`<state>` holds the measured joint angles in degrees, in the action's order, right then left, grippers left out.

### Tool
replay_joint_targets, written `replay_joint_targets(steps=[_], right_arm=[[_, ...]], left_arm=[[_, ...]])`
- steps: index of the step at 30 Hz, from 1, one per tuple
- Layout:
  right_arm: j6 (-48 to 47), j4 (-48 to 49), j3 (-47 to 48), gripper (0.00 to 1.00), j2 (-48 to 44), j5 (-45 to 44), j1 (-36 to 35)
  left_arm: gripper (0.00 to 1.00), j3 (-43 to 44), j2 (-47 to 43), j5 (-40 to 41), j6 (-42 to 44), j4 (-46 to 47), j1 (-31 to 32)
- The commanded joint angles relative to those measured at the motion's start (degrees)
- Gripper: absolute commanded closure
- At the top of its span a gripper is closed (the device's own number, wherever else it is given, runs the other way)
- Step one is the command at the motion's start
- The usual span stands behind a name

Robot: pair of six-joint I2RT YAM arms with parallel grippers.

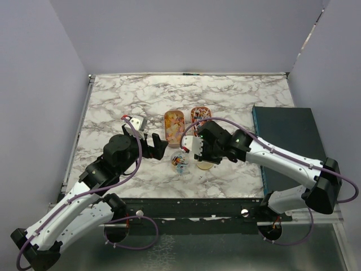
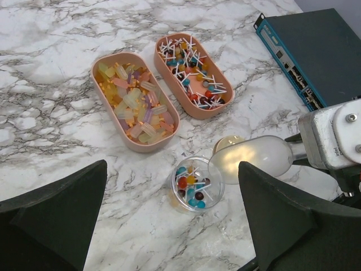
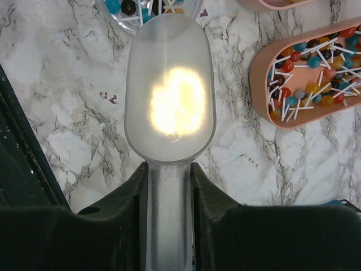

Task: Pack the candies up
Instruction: Place the fake candies in the packing bottle, then scoop the fake candies from the storage box.

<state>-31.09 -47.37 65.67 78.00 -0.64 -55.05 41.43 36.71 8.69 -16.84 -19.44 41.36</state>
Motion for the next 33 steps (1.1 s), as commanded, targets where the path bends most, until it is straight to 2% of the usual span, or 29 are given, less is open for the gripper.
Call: replay_joint_targets(steps=[1,9,20,25,33], right_arm=[[0.24,-4.04,2.95,1.00,0.70,-4.64,-0.95],[0.62,-4.99,5.17,1.00,-0.41,-7.69,-1.28],[8.91,-4.32,10.53,1.00,2.38,-13.31,0.36],[15.66,-6.69,16.63,0.99,6.98,-13.11,0.97],[26.47,-17.54,31.39,0.99,19.66,-12.24,2.66]], left_arm=[[0.01,-0.37,0.07,1.93,0.57,-0.70,-0.06],[0.01,-0.25,0.03,2.12,0.41,-0.98,-0.10],[0.01,-0.33,-0.54,2.71,0.03,-1.28,-0.06],[0.01,-0.23,-0.59,3.08,0.05,-1.41,-0.06],[0.01,-0.22,-0.90,3.26,0.02,-1.65,-0.06]])
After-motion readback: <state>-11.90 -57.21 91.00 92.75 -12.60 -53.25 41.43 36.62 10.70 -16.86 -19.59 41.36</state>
